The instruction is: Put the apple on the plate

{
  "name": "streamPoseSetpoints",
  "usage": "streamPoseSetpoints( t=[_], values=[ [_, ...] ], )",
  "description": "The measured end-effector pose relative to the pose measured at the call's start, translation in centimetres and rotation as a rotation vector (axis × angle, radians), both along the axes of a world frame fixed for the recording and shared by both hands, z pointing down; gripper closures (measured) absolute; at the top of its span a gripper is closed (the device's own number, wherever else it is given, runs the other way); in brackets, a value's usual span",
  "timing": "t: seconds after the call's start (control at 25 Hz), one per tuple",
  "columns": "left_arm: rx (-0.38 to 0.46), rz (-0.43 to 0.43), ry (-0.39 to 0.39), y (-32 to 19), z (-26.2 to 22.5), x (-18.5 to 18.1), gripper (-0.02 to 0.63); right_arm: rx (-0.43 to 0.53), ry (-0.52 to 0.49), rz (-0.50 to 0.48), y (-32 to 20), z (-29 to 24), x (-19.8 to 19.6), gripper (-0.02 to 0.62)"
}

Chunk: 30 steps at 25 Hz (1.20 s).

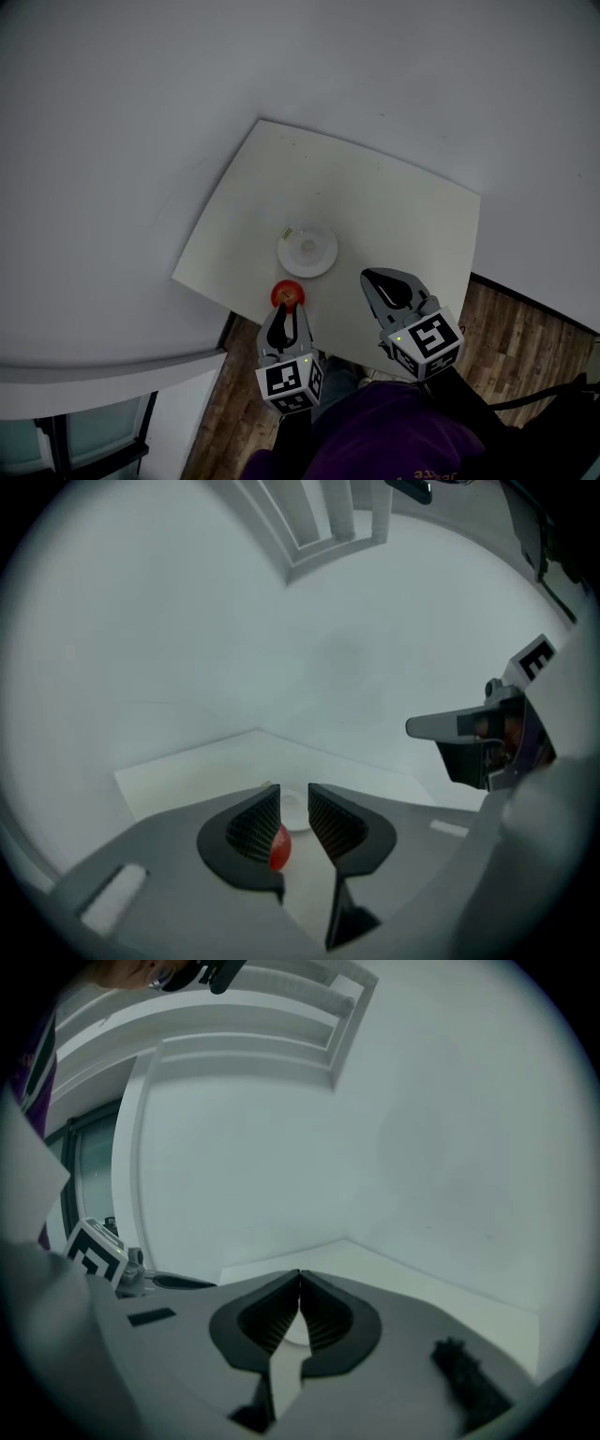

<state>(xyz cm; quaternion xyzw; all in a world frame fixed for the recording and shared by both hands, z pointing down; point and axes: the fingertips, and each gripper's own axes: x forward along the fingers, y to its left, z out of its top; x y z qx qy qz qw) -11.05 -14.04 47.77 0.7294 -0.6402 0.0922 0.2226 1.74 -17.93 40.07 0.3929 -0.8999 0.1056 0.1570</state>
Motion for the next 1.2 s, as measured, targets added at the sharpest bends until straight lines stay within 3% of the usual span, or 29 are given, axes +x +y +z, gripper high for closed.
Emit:
streamPoseSetpoints(
  t=[0.56, 1.2],
  values=[
    [-0.124, -0.022, -0.023, -2.4, 4.5, -1.7, 0.515, -0.020, 0.017, -0.005, -2.0, 1.0, -1.1, 0.584],
    [-0.205, -0.013, -0.027, -3.3, 6.7, -1.9, 0.515, -0.022, 0.032, 0.006, -2.5, 1.2, -1.2, 0.584]
  ],
)
